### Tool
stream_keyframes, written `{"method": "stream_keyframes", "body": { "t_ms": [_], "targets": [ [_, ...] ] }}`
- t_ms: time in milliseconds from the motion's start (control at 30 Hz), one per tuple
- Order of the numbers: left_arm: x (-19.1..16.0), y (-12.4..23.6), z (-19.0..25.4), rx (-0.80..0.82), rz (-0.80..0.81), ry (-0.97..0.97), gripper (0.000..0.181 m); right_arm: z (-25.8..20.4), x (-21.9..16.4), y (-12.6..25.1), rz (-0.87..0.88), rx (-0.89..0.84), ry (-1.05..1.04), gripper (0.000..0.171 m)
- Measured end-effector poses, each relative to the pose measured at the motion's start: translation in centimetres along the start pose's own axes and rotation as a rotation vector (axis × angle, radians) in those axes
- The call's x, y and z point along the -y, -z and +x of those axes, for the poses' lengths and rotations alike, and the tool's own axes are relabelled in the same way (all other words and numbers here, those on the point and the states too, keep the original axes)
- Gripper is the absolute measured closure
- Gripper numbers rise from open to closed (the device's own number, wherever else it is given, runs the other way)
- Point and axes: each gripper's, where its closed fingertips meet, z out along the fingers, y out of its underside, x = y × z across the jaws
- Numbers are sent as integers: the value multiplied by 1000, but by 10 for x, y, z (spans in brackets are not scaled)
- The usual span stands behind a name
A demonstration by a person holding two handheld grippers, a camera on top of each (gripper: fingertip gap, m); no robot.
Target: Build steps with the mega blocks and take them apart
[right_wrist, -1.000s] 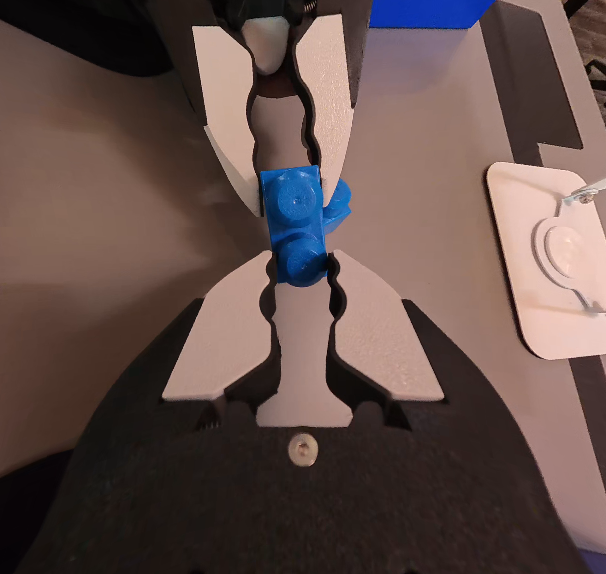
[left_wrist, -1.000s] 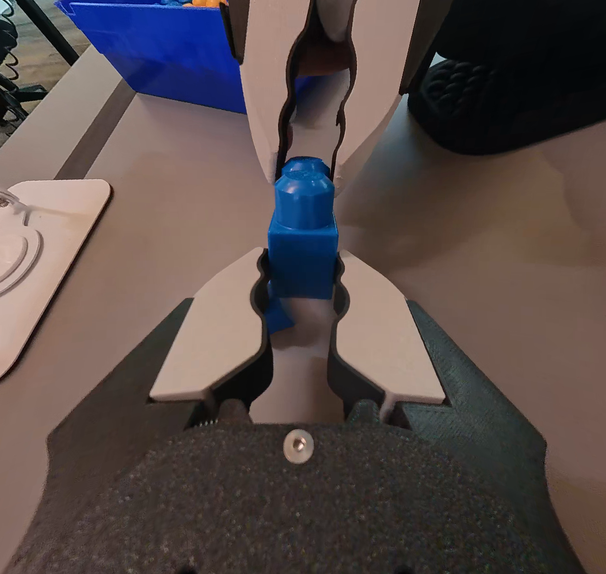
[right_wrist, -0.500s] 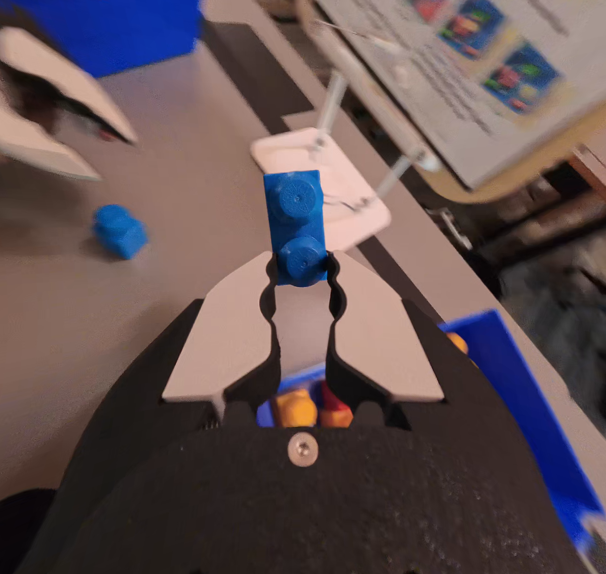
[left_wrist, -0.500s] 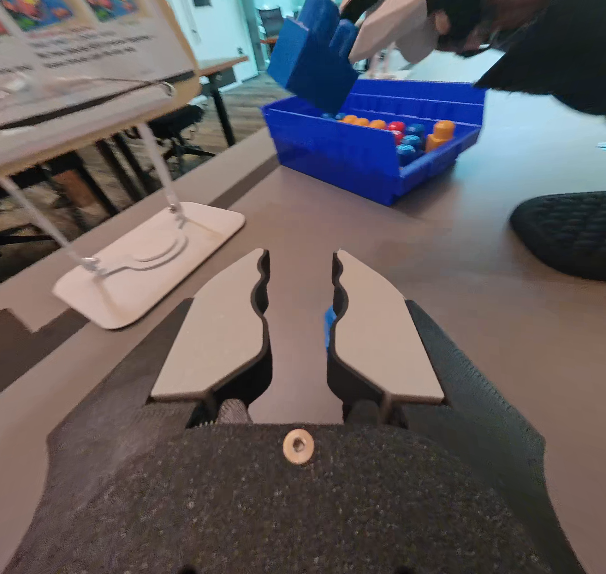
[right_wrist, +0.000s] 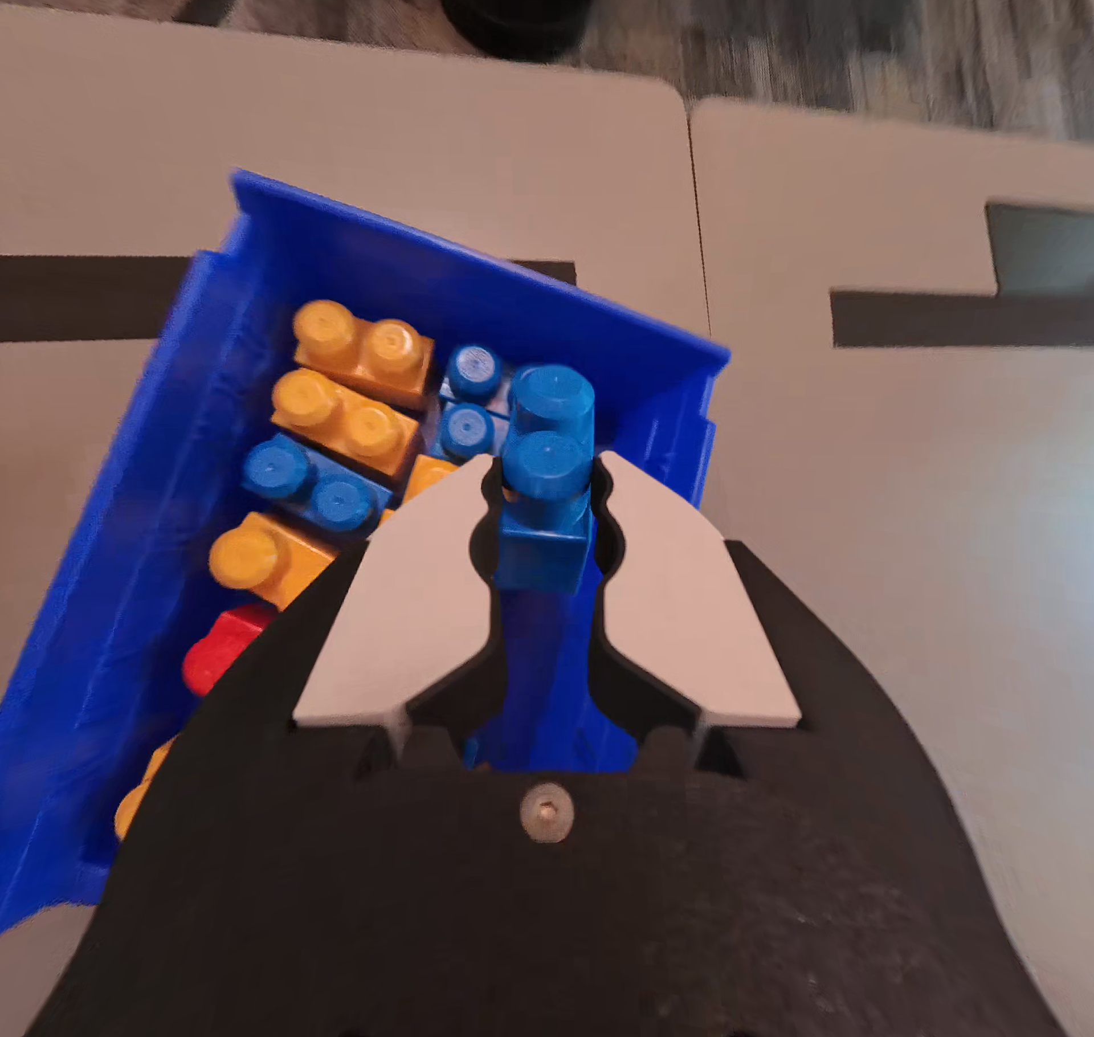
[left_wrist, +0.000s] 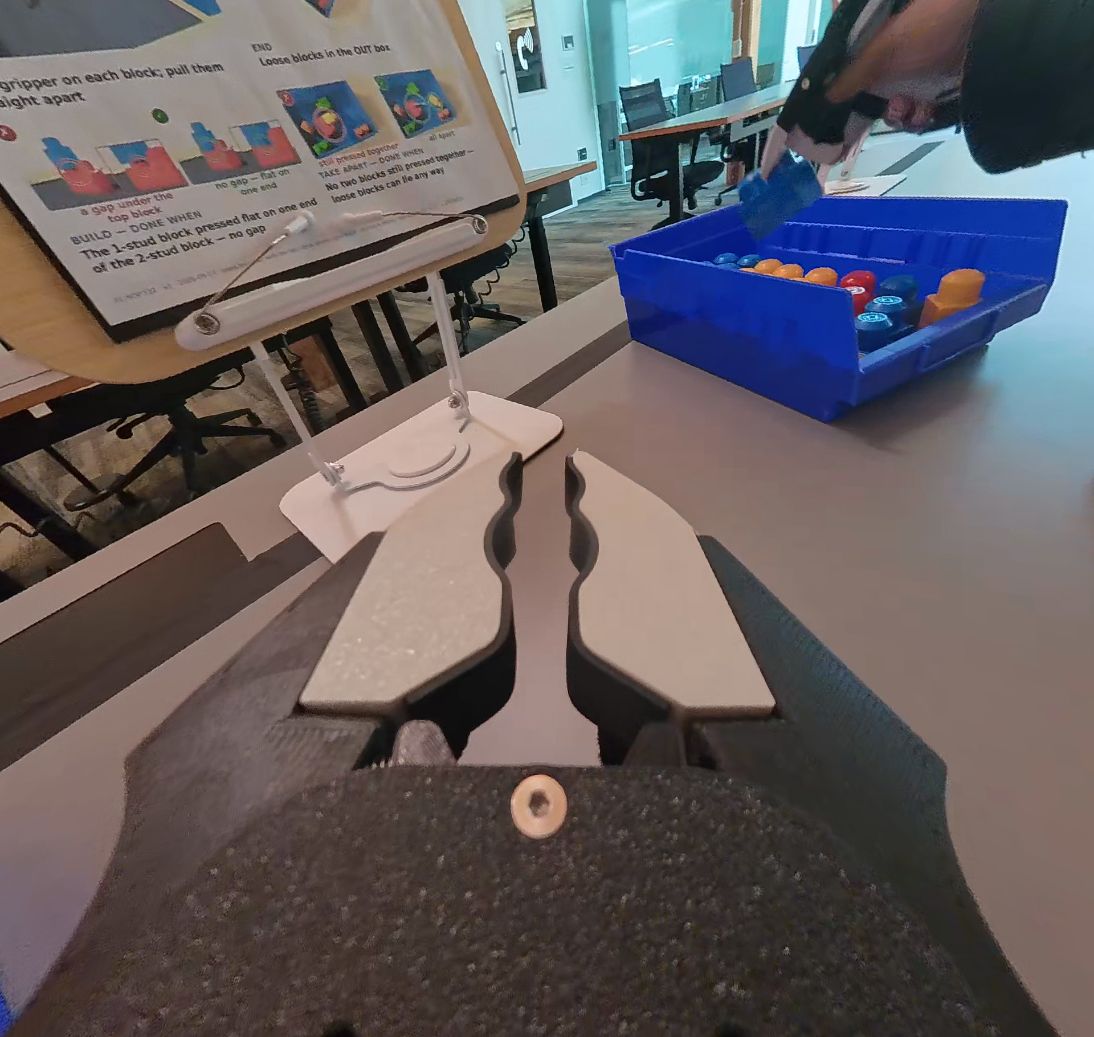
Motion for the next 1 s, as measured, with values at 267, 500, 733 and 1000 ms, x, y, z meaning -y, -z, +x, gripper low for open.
{"method": "stream_keyframes", "body": {
  "t_ms": [267, 500, 733, 1000],
  "targets": [
    [3, 2, -4, 14, 9, -7, 168, 20, -19, -32, -51, -77, -133, 143],
    [1, 1, -2, 7, -1, -23, 168, 29, -9, -46, 25, -107, -178, 143],
    [-2, -1, 2, -9, -11, -35, 168, 29, -15, -63, 108, -174, -214, 143],
    [-1, -1, 5, -21, -11, -38, 168, 19, -28, -73, 90, -224, -182, 143]
  ]
}}
